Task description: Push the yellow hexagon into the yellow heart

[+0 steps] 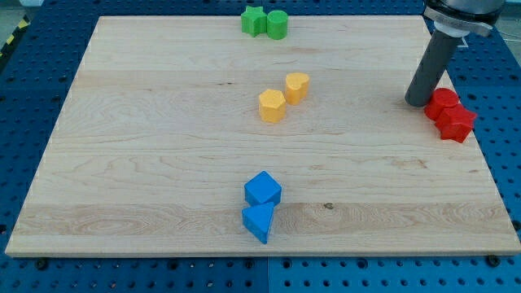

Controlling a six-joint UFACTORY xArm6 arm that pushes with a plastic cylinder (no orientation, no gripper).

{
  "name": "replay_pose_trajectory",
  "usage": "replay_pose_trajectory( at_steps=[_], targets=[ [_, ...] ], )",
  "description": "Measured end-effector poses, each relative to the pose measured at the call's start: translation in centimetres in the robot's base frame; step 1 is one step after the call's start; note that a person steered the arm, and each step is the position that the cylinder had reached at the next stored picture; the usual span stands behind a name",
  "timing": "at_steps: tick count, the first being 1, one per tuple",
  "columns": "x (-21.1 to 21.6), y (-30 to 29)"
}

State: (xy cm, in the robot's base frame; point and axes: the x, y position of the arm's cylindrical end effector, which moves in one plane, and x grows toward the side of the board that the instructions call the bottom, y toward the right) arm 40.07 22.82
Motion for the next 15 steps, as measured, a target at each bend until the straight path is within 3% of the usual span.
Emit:
replay_pose_trajectory(
  at_steps=[2,4,6,9,11,13,15],
  targets=[
    [0.0,-2.1],
    [0.0,-11.9],
    [0.3,-17.4],
    [0.9,-18.4],
    [1.9,-9.5],
    [9.9,-14.0],
    [11.4,-18.9]
  ],
)
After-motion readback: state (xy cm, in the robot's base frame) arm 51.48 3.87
